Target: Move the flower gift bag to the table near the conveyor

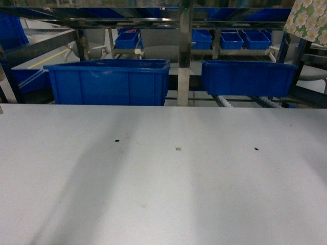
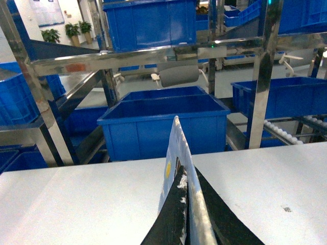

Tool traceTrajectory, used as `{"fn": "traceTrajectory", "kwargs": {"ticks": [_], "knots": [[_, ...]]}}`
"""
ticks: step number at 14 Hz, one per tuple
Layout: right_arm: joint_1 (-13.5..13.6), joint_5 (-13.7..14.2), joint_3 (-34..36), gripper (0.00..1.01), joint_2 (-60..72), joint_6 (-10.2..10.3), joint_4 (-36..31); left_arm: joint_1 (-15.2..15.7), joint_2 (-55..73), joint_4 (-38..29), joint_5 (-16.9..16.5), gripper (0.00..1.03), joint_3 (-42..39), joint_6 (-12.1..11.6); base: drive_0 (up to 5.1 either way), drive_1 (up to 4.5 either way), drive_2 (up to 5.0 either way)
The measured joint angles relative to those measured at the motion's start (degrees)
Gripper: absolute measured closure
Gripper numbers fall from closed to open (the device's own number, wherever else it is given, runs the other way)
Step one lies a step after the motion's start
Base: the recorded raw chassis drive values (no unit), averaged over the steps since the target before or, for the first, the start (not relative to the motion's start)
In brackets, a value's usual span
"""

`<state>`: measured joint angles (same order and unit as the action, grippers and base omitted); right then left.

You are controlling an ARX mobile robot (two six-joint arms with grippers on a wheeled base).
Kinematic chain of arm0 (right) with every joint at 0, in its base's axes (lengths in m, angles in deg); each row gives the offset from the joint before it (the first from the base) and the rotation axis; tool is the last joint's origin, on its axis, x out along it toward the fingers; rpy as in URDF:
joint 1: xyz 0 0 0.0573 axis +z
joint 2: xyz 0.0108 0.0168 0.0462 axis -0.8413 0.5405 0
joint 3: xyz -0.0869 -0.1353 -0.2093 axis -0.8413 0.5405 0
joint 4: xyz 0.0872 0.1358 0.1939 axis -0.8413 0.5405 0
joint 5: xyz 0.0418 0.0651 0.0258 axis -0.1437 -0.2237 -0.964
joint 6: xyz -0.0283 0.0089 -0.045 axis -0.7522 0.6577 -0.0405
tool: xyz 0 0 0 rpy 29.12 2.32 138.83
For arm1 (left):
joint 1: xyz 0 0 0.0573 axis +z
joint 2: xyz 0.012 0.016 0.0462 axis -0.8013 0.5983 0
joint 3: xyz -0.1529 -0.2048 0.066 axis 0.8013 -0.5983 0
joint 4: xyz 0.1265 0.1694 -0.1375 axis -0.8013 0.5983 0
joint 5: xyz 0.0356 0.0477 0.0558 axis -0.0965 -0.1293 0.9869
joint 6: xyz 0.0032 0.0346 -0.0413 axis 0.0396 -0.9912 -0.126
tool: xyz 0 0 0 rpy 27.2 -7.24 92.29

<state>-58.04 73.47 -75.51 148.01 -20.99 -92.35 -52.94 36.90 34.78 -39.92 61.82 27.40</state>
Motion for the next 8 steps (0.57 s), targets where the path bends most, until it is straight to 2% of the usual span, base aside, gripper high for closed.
{"fn": "traceTrajectory", "kwargs": {"ticks": [4, 5, 6, 8], "knots": [[0.0, 0.0, 0.0, 0.99, 0.0, 0.0, 0.3, 0.0, 0.0, 0.0, 0.1, 1.01, 0.0, 0.0, 0.0, 0.00, 0.0], [-0.1, 0.7, -3.2, 0.99, 2.4, 1.1, 4.1, 0.0, 0.0, 0.0, 0.0, 1.01, 0.0, 0.0, 0.0, 0.00, 0.0], [-1.0, 1.1, -7.4, 0.99, 6.4, 2.7, 5.1, 0.0, 0.0, -0.1, 0.0, 1.01, 0.0, 0.0, 0.0, 0.00, 0.0], [-1.6, 3.1, -11.4, 0.99, 13.4, 5.3, 7.6, 0.2, 0.0, 0.1, 0.2, 1.01, 0.0, 0.0, 0.0, 0.00, 0.0]]}}
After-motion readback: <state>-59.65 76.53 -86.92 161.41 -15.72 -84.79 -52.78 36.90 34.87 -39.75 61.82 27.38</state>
